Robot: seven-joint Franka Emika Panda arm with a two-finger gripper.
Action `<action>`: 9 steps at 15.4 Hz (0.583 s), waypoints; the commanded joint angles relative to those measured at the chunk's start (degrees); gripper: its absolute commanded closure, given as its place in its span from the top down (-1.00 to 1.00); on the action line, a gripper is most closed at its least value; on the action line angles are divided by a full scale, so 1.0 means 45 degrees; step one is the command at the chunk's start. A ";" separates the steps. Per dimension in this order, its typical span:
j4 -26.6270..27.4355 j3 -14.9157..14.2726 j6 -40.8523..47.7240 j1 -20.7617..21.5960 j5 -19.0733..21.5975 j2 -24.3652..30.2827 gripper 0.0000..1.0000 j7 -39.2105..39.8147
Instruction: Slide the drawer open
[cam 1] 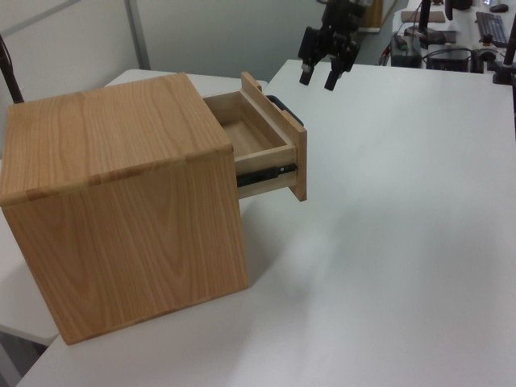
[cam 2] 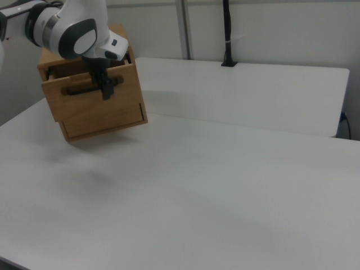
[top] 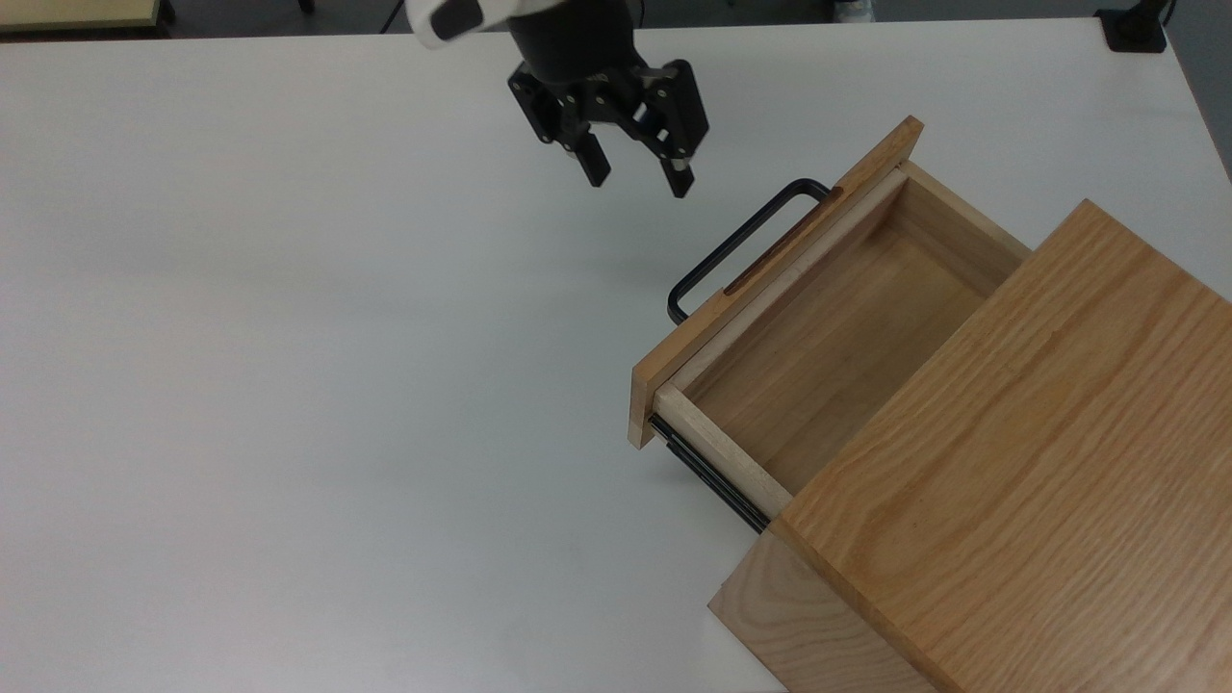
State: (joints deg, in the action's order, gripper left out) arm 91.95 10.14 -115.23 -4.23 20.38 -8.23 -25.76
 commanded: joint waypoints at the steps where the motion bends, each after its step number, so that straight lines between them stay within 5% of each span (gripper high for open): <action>1: -0.0078 -0.0065 -0.0351 0.0547 -0.0135 -0.0669 0.61 0.0627; 9: -0.0159 -0.0065 -0.1738 0.0451 0.0449 -0.1062 0.58 0.0607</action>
State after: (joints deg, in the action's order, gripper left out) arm 91.70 10.22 -122.20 -2.10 20.50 -13.16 -24.19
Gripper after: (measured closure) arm 0.211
